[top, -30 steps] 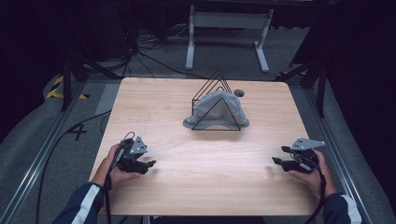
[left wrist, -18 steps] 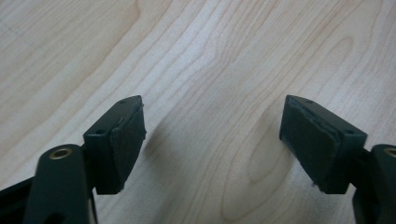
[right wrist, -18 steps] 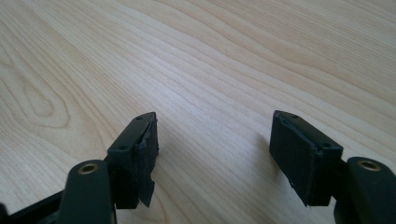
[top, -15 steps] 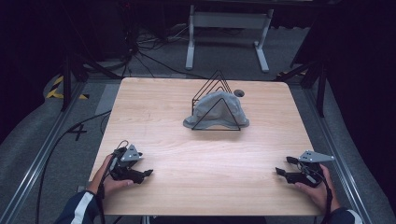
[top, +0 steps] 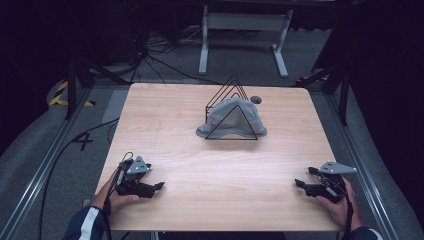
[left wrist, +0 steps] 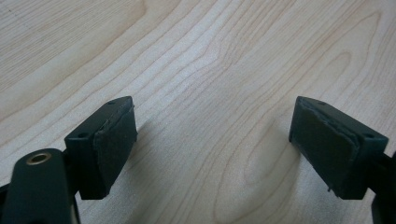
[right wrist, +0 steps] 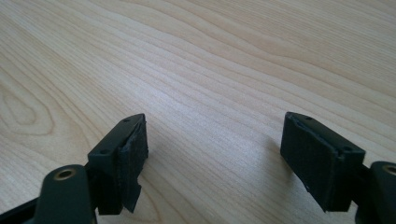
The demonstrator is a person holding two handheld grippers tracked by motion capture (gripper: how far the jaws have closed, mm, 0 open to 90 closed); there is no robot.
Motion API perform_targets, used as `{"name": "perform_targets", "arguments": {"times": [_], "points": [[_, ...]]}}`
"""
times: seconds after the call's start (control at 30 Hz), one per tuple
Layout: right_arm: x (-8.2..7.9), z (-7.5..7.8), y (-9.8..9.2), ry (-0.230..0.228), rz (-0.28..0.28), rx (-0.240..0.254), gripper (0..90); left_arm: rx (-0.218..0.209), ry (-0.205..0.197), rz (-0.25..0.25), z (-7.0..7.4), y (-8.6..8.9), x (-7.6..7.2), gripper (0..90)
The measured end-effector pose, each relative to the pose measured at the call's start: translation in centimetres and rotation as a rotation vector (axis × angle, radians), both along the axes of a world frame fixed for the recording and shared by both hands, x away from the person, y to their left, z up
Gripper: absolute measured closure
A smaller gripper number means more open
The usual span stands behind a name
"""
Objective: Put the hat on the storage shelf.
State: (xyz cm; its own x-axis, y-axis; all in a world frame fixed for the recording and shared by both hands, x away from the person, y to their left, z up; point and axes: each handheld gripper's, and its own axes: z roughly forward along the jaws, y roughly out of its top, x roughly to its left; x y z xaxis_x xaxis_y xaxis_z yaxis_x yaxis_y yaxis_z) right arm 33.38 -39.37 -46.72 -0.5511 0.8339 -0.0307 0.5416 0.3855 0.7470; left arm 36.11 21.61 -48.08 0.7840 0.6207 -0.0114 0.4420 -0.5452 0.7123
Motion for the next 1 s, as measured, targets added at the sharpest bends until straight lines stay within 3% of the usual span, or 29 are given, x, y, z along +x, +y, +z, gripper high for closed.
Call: {"name": "perform_targets", "arguments": {"times": [1.0], "points": [[0.03,0.02,-0.02,0.002,0.001,-0.002,23.0,-0.006,0.005,0.010,-0.03,-0.05,-0.08,15.3]]}}
